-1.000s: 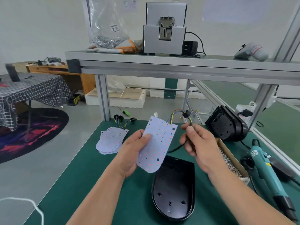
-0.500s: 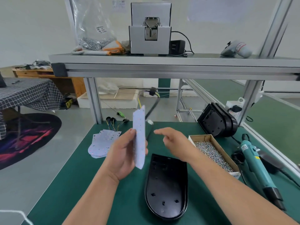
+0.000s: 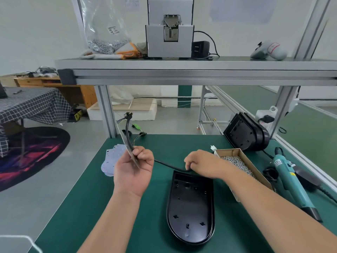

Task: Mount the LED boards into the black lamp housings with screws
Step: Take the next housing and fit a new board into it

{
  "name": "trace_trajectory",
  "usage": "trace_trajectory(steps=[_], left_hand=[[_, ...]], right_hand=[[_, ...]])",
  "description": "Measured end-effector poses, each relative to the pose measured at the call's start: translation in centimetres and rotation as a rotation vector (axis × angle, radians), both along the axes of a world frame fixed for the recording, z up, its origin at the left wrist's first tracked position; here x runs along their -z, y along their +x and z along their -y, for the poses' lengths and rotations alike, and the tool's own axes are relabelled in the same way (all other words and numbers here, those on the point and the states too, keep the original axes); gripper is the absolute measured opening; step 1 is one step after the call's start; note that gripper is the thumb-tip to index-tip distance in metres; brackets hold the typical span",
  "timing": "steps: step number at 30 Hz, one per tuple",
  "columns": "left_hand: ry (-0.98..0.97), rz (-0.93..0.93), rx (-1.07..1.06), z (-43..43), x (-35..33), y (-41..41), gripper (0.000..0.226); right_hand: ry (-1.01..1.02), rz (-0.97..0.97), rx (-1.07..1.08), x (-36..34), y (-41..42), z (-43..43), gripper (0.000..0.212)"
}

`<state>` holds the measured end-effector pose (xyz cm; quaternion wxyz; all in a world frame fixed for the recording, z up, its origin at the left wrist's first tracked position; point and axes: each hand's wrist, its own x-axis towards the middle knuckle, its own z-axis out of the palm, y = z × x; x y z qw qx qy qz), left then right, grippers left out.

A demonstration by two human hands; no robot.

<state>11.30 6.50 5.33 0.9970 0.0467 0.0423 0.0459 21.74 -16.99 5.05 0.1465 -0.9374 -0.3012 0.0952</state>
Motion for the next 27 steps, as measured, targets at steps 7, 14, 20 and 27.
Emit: trace_trajectory(steps=[7,14,20,27], left_hand=[[0.323,-0.297,-0.094,-0.9,1.1,0.9,0.008],[0.891,-0.445,0.001,-0.3,1.6,1.1,0.013],[1.114,-0.416,0.112,0.3,1.3,0.6,0.022],[1.020,-0.406,0.079,2.1,0.7,0.1,0.019]], right_hand=[[-0.305,0.492,0.086,-0.2,0.2,3.0,0.026],[0.179,0.678,0.159,-1.4,-3.0,4.1,0.003],[0.986,0.310,0.394,-2.7,-6.6,4.5,0.014],[1.187,0.212,0.485,-1.2,-9.2,3.8,0.020]])
